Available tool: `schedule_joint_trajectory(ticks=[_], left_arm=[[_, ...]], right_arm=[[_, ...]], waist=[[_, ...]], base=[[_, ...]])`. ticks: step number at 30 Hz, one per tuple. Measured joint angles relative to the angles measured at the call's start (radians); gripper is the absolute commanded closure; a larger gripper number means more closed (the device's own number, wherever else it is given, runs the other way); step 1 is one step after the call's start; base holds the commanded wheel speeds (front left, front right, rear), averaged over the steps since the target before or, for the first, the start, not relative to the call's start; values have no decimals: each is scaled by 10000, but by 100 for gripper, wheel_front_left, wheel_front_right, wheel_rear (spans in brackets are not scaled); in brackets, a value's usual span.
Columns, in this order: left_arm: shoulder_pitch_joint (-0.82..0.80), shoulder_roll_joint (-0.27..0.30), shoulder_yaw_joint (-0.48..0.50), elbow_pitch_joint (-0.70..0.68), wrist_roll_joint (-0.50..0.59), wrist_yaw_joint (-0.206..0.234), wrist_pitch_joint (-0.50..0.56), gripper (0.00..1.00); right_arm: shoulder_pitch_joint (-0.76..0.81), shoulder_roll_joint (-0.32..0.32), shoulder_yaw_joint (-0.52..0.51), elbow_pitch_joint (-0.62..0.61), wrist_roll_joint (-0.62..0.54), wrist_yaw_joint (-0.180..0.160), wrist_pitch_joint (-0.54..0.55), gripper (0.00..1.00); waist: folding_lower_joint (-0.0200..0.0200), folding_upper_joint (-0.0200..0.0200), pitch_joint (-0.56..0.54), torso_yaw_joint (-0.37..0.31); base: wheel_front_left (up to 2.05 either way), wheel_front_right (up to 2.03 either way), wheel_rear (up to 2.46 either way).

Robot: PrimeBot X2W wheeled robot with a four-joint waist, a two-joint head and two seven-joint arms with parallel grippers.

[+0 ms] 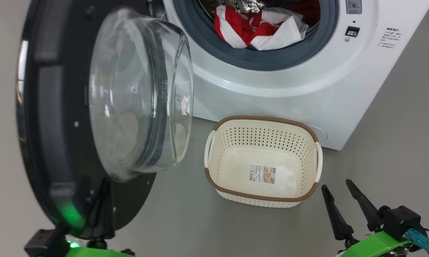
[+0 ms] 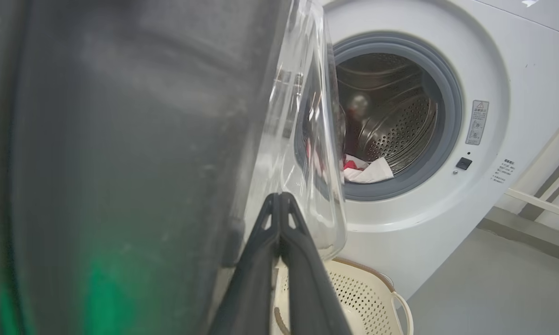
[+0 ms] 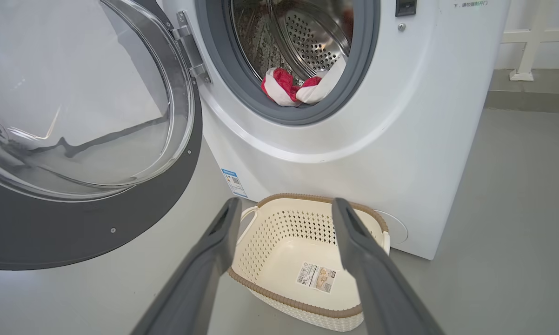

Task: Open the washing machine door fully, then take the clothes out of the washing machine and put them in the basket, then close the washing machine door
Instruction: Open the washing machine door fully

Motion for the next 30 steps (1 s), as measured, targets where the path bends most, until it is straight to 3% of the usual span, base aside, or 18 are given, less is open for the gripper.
schedule_joint_trajectory(ticks=[21,30], left_arm=[[-1230,-180,3990,871,1475,-290,0,100],[-2085,-197,5235,1534,1873,-499,-2,100]], right_arm=[[-208,-104,4,-52,2,0,0,0],[-225,-117,-6,-94,2,0,0,0]], waist=[[0,0,324,-518],[0,0,486,-645]], base=[[0,0,0],[0,0,0]])
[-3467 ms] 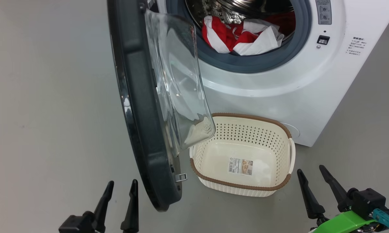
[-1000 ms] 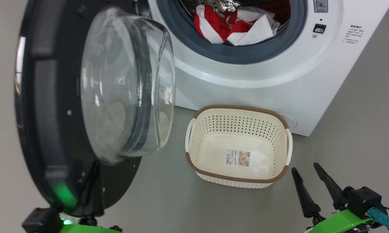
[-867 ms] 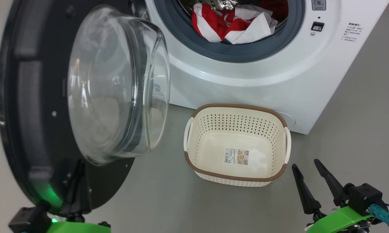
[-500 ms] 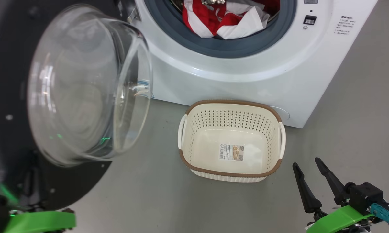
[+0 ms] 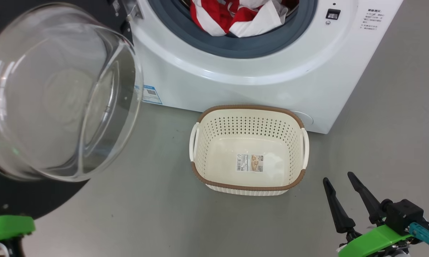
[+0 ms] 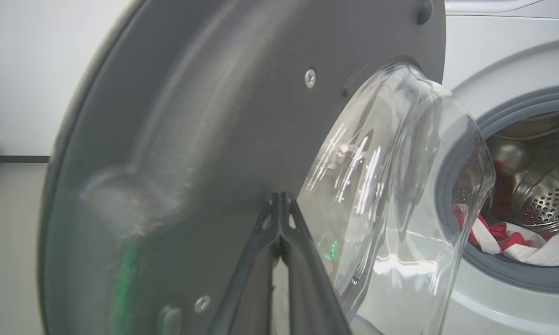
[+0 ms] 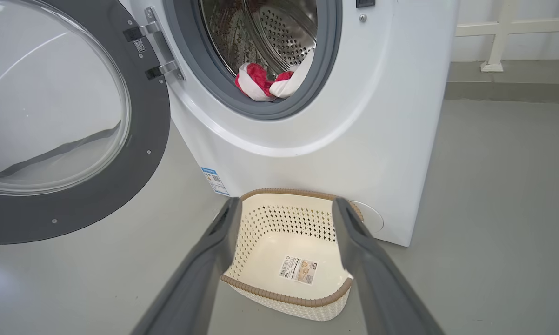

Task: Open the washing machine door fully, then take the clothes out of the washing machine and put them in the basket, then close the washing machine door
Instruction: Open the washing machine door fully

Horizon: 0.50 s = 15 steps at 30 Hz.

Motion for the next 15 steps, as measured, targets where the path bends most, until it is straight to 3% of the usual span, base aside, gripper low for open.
schedule_joint_trajectory(ticks=[15], left_arm=[[-1864,535,1854,1659,391,-234,-10,100]], right_arm=[[-350,-111,4,-54,0,0,-2,0]], waist=[[1,0,486,-258]], base=[[0,0,0]])
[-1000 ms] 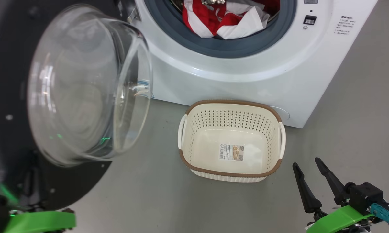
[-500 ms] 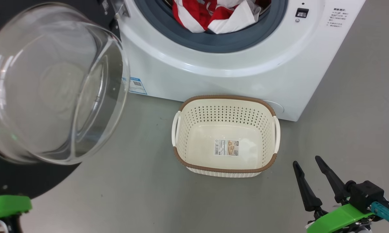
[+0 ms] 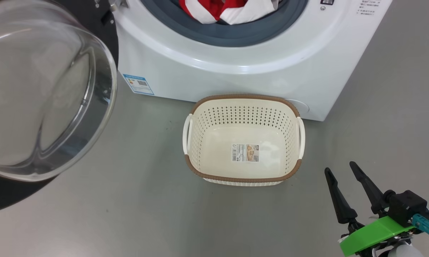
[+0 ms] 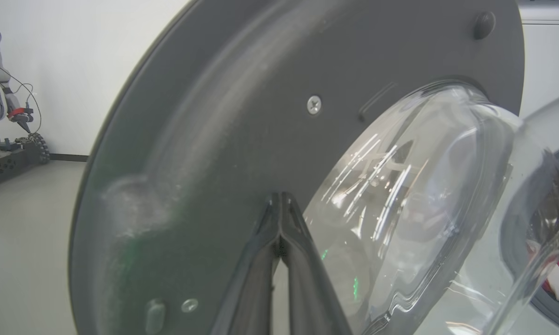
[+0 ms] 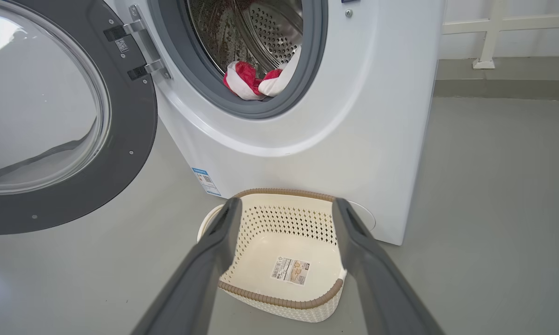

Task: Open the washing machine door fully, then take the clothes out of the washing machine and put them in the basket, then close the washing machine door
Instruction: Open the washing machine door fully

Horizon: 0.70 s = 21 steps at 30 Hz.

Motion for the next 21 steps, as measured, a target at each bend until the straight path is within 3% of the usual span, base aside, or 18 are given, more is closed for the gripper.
schedule_joint_trajectory(ticks=[10,21], left_arm=[[-917,723,723,1104,293,-77,-10,100],[-1385,1011,986,1678,619,-150,-10,100]], right_arm=[[-236,-100,-42,-98,0,0,0,0],[-254,-107,-63,-109,0,0,0,0]], waist=[[0,0,461,-272],[0,0,533,-347]], base=[[0,0,0],[0,0,0]])
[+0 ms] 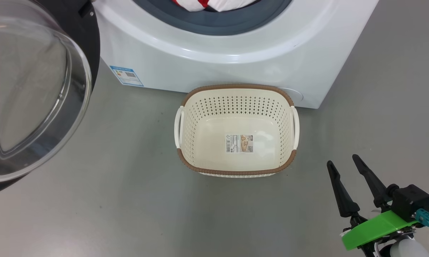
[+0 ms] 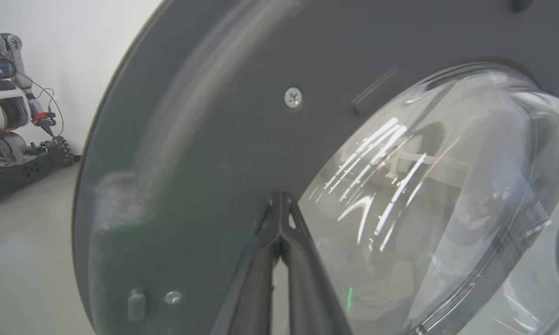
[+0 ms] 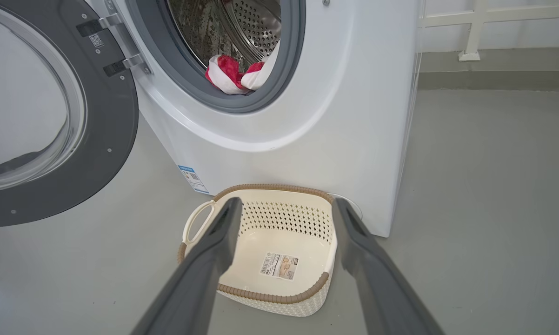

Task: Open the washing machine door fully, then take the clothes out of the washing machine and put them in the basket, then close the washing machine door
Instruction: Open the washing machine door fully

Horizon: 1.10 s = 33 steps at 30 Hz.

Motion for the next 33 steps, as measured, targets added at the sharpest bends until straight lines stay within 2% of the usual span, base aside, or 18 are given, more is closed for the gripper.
schedule_joint_trajectory(ticks=[5,11,18,26,27,30,32,33], left_arm=[[-15,-31,-27,6,10,-2,0,100],[566,-251,-585,-502,-286,-2,2,100],[1812,-433,-1827,-1129,-915,-2,4,100],[2996,-673,-2828,-2102,-1419,-2,10,100],[3135,-708,-2986,-2270,-1421,-4,10,97],[3619,-761,-3638,-2677,-1467,-4,10,78],[3912,-794,-4146,-2897,-1465,-4,10,59],[4024,-838,-4358,-2987,-1484,-4,10,54]], right_arm=[[1,15,-13,10,0,0,0,0],[9,84,-21,29,0,0,0,0],[44,221,-46,67,0,0,0,0],[144,309,-107,96,0,0,0,0],[174,330,-138,98,0,0,0,0],[297,395,-270,100,0,0,0,0],[303,405,-313,104,0,0,0,0],[309,424,-318,107,2,0,0,0]], waist=[[0,0,-141,38],[0,0,-436,72],[-1,0,-793,120],[0,0,-1174,97],[0,0,-1213,79],[0,0,-1316,-4],[0,0,-1375,-62],[0,0,-1412,-97]], base=[[0,0,0],[0,0,0],[0,0,0],[0,0,0],[0,0,0],[0,0,0],[0,0,0],[0,0,0]])
